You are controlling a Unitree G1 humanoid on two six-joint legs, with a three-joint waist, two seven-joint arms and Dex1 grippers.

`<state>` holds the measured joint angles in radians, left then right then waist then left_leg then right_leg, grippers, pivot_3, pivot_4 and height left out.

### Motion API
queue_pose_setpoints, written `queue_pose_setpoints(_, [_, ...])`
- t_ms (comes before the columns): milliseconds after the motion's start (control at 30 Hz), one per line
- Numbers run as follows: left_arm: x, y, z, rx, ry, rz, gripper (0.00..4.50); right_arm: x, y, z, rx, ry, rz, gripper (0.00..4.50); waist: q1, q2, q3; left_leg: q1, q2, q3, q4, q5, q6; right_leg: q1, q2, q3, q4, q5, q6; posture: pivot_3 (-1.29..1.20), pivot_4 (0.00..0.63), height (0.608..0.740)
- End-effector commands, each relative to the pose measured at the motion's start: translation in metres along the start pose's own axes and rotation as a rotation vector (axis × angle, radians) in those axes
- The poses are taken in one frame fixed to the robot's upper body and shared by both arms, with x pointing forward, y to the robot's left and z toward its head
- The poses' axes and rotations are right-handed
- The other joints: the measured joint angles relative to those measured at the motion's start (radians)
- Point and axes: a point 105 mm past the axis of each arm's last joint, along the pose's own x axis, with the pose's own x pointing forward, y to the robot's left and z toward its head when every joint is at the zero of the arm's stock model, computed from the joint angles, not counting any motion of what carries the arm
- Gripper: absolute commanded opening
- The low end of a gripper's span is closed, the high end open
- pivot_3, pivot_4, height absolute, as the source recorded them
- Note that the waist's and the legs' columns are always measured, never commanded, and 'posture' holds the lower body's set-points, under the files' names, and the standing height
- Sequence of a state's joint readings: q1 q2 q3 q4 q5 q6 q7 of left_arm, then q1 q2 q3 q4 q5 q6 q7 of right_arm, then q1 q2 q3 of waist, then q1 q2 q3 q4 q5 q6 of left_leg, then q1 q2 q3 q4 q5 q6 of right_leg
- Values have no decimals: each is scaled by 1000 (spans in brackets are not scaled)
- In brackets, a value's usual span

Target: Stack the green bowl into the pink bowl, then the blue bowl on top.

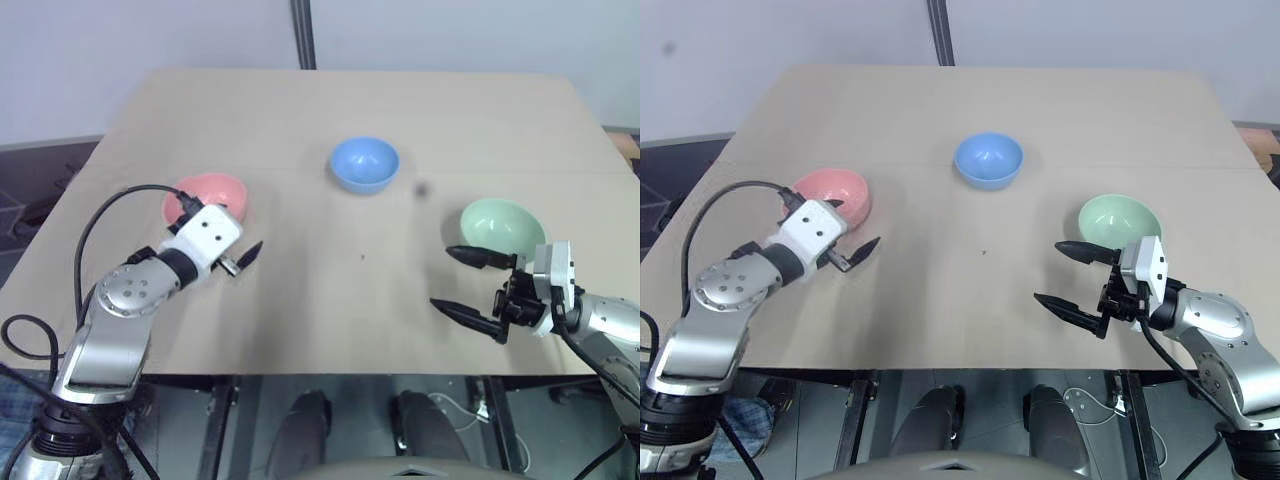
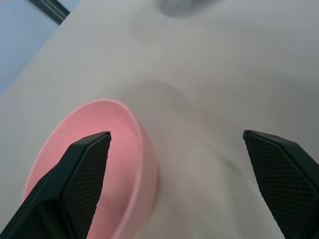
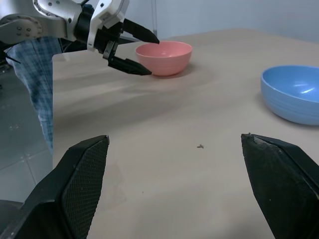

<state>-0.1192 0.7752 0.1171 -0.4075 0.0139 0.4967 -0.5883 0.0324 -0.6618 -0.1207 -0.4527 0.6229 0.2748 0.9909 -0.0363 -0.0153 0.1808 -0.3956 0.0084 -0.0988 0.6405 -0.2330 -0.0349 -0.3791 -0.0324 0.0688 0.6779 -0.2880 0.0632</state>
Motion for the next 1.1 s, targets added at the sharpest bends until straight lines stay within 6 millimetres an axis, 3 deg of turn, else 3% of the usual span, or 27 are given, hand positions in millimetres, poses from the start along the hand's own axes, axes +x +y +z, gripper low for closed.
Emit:
queue_pose_setpoints(33, [-8, 12, -1, -12, 21, 40, 4500, 0, 1, 5, -18, -14, -5, 4446, -1, 0, 0, 0, 0, 0, 0, 0, 0, 0, 0, 0, 0, 0, 0, 0, 150, 740])
queue_pose_setpoints(267, [-12, -1, -28, -11, 154, -21, 4500, -2, -3, 6, -15, -19, -29, 4446, 0, 0, 0, 0, 0, 0, 0, 0, 0, 0, 0, 0, 0, 0, 0, 0, 150, 740])
queue_pose_setpoints(867, [11, 6, -46, 65, 211, -102, 4500, 4, -18, 7, 9, -52, -178, 4446, 2, 0, 0, 0, 0, -1, 0, 0, 0, 0, 0, -1, 0, 0, 0, 0, 150, 740])
queue_pose_setpoints(1100, [23, 11, -49, 225, 203, -156, 4500, 5, -29, 20, 20, -183, -279, 4446, -3, 1, 0, 1, 0, 0, 0, 0, 0, 0, 0, 0, 1, 0, 0, 0, 150, 740])
